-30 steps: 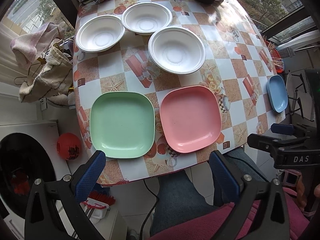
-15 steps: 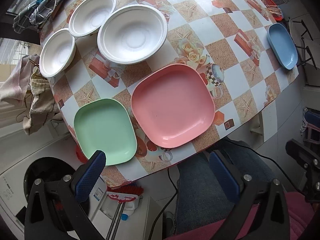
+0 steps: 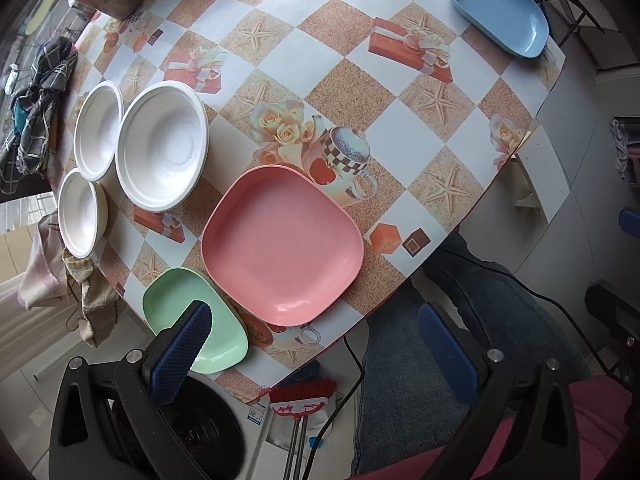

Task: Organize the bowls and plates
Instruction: 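Move both grippers toward the pink square plate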

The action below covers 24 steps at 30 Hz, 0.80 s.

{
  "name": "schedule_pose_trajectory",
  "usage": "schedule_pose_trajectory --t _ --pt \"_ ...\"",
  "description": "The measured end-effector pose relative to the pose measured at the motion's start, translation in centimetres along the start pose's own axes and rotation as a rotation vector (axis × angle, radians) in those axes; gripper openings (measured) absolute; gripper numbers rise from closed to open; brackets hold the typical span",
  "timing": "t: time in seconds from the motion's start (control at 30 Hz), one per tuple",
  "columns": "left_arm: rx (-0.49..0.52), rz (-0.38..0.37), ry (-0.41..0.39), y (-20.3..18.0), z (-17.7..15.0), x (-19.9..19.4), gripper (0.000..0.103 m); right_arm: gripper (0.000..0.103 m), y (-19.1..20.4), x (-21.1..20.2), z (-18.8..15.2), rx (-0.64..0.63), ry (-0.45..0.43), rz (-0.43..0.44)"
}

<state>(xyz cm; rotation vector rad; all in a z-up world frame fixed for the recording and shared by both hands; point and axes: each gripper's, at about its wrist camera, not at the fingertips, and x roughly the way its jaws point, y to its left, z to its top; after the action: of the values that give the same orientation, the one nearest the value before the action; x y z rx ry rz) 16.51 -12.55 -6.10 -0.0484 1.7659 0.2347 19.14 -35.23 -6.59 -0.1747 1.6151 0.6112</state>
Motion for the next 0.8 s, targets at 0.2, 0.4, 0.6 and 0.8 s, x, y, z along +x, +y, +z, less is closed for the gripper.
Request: schedule_pose_trajectory --t 0.2,0.4,0.6,0.8 --pt "-0.029 -0.030 -0.002 1.5 -1.2 0.7 0.103 0.103 1.3 0.9 0.1 0.001 0.028 -0.022" --pt "-0.086 -0.064 -0.028 3.9 -3.1 1.7 0.103 0.103 2.7 3.0 0.4 0.008 0.084 -0.035" --pt "-0.238 -0.086 -0.086 7.9 -4.9 2.5 0.103 0.103 3.9 6.0 1.5 0.008 0.183 -0.052" --pt "-0.425 -0.098 -0.146 11.0 -6.8 3.4 0.103 0.103 5.5 7.7 4.2 -0.082 0.227 -0.091"
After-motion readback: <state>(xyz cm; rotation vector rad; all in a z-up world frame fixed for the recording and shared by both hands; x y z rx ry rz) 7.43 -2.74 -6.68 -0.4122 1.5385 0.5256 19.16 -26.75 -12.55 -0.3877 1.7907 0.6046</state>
